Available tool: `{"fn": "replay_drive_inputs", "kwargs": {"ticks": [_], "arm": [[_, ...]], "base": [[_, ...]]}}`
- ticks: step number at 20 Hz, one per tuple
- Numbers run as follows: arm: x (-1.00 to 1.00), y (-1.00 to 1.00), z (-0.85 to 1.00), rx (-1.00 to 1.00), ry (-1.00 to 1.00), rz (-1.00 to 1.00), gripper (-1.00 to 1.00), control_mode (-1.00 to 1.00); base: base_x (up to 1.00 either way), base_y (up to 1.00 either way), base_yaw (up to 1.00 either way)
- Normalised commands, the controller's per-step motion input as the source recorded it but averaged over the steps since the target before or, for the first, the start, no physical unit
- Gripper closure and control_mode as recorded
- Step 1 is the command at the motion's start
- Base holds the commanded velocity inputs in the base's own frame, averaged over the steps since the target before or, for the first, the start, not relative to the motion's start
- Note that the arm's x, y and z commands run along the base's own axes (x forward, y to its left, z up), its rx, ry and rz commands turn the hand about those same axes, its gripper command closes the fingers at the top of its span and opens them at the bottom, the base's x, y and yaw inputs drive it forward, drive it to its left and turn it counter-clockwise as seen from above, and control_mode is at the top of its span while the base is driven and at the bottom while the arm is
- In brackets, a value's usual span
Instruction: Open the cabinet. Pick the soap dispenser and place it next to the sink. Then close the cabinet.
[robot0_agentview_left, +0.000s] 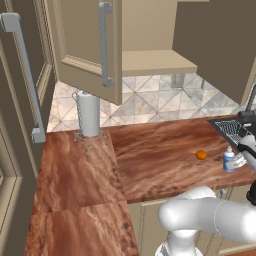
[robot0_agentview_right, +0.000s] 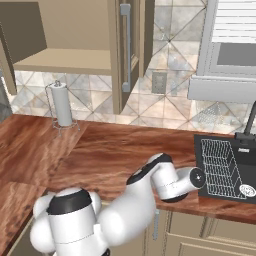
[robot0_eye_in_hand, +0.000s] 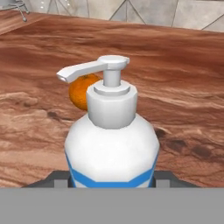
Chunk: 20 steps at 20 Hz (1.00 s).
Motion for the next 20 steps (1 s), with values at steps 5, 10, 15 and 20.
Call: {"fn": "replay_drive_inputs", "kwargs": {"ticks": [5,10,15,20], "arm": [[0.00,0.00,-0.10,0.00,0.00,0.00,1.00,-1.00],[0.00,0.00,-0.07,0.00,0.00,0.00,1.00,-1.00],[0.00,0.00,0.00,0.00,0.00,0.00,1.00,-1.00],[0.00,0.00,0.00,0.00,0.00,0.00,-1.00,-1.00]], "base": [[0.00,0.00,0.00],[0.00,0.00,0.00],[0.00,0.00,0.00],[0.00,0.00,0.00]]}}
